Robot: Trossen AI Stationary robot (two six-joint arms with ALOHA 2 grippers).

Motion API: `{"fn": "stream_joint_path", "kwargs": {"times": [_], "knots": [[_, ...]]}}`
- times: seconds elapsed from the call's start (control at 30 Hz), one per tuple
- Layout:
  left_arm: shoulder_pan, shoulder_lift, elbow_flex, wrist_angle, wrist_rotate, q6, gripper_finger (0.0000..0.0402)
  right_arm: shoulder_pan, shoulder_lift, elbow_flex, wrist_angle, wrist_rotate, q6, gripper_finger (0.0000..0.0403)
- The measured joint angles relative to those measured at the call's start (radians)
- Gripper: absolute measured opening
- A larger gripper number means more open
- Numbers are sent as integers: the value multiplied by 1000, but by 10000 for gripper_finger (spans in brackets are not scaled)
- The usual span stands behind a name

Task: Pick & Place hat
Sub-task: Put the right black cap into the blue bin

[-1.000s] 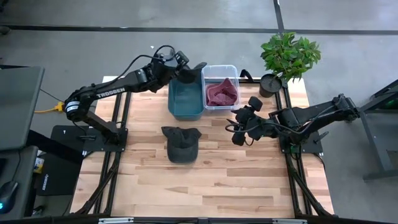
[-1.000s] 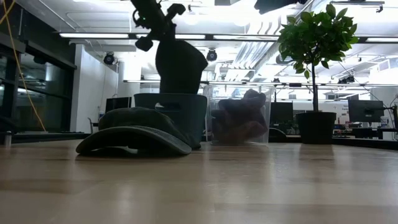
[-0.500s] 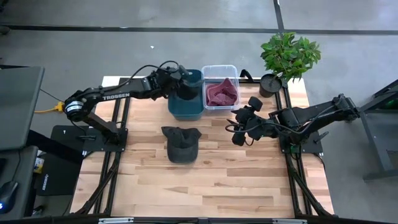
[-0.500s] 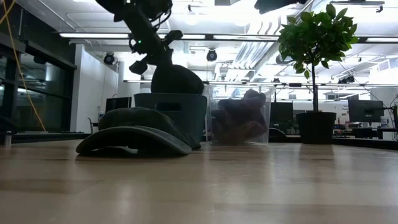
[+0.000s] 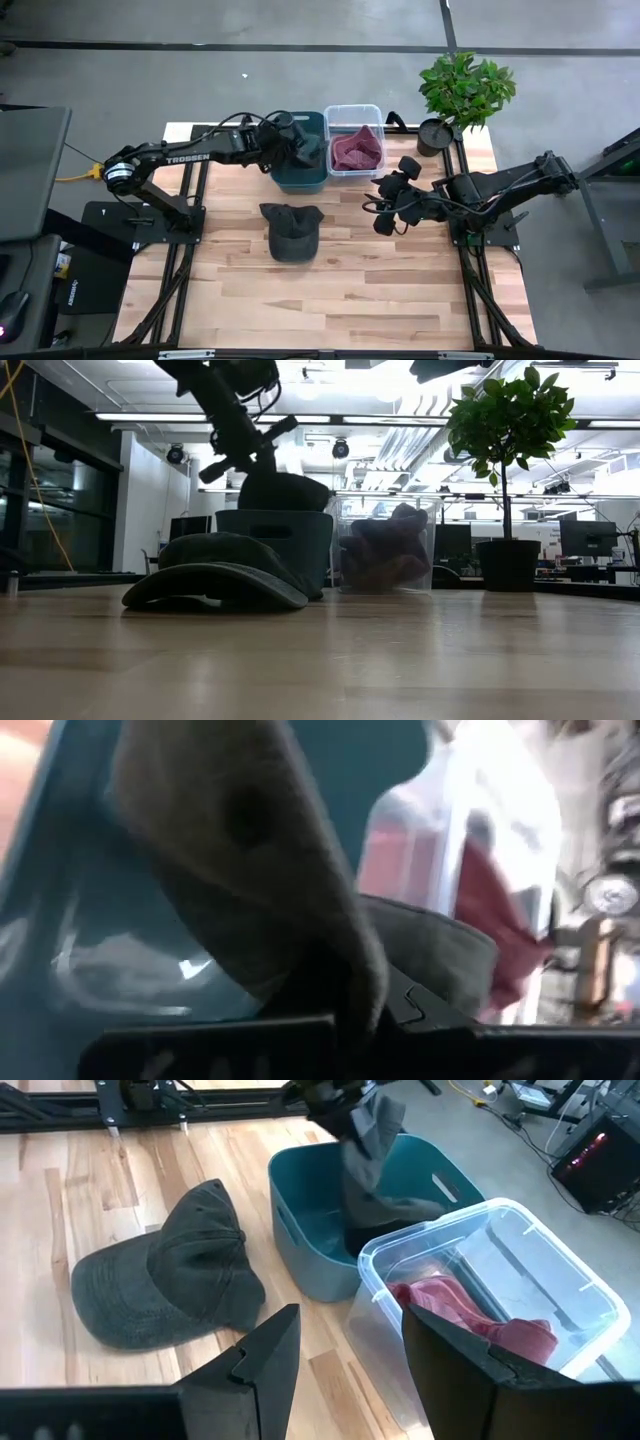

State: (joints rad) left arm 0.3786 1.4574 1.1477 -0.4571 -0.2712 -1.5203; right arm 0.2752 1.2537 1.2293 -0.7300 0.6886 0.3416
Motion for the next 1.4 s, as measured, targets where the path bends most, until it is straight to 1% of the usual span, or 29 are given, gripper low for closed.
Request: {"fn": "stream_joint_path", "kwargs": {"times": [0.07,0.13,0.37,0.47,0.67,0.77,0.9,1.0,1.13,1.23,1.4], "knots": [[-5,0,0,-43,23,4,16,0,0,0,-1,0,-1,172],[-14,0,0,-88,23,5,32,0,0,0,-3,-1,-1,172],[-35,0,0,-182,25,-3,101,0,0,0,-6,-4,-1,172],[-34,0,0,-177,50,-3,136,0,0,0,-6,-5,-1,172],[-32,0,0,-110,48,26,221,0,0,0,-6,-12,6,172],[-32,-21,1,-110,49,31,261,0,0,0,-7,-14,20,172],[-32,-29,2,-130,69,31,301,0,0,0,-7,-18,26,172],[-31,-30,2,-130,109,31,314,0,0,0,-14,-28,37,172],[-31,-47,10,-147,130,47,313,0,0,0,-19,-33,43,172],[-32,-50,62,-175,130,99,303,0,0,0,-22,-39,43,172],[-32,-49,178,-329,113,195,277,0,0,0,-22,-42,43,172]]}}
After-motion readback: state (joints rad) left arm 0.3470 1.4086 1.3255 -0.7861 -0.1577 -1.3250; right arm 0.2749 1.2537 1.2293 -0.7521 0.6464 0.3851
